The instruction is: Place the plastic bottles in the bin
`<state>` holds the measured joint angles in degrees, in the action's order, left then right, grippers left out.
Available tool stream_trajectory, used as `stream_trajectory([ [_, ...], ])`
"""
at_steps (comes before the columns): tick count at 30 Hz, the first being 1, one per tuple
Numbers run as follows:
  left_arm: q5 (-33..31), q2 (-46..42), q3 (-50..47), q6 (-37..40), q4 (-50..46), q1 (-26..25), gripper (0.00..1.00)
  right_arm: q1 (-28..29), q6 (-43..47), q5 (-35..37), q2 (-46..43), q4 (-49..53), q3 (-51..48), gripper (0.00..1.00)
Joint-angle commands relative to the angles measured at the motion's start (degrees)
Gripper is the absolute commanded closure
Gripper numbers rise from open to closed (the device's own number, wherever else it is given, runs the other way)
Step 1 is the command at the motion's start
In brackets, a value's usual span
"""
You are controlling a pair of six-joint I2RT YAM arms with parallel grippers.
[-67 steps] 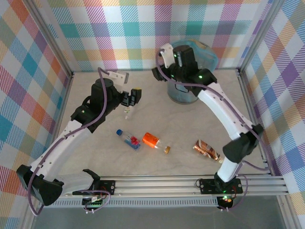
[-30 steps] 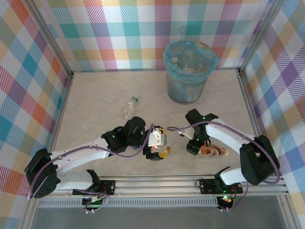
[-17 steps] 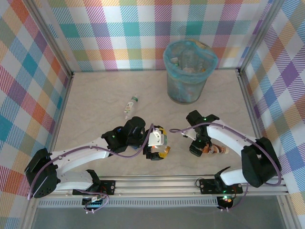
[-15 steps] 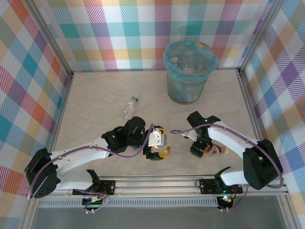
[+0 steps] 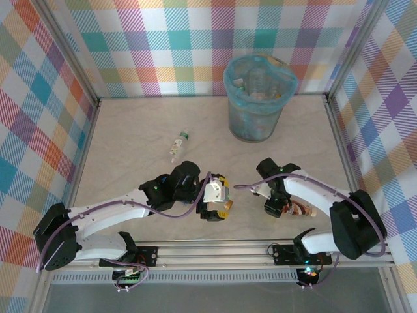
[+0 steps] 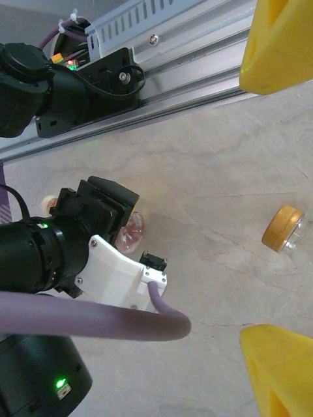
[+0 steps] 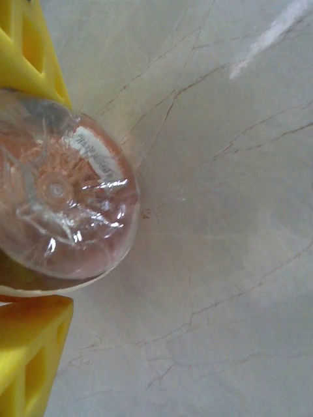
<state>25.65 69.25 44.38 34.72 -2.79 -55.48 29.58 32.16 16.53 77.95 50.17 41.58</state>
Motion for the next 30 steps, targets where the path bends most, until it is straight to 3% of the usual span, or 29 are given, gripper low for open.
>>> stream_trajectory([
  [1,-0.3,-1.8,-0.5,1.4,-0.4,-0.9,0.09,-0.3,-0.4,-0.1,1.1,1.1,2.1,0.35],
  [11,-1.4,-3.9,-0.1,-0.4,0.8,-1.0,0.10,-0.3,-4.0,-2.6,-0.5,7.4,9.1,0.45],
  [18,-8.8,-6.8,2.5,-2.5,3.6,-0.4,0.11,-0.3,-10.4,-15.2,-6.0,9.2,25.9,0.44],
  [24,-17.5,-8.0,5.6,-5.0,10.1,1.7,0.11,-0.3,-12.0,-18.8,-5.0,-3.8,44.3,0.42],
  [30,-24.9,-6.2,9.5,-7.4,11.9,3.0,0.11,-0.4,-9.3,-16.5,3.2,-28.0,56.9,0.41],
])
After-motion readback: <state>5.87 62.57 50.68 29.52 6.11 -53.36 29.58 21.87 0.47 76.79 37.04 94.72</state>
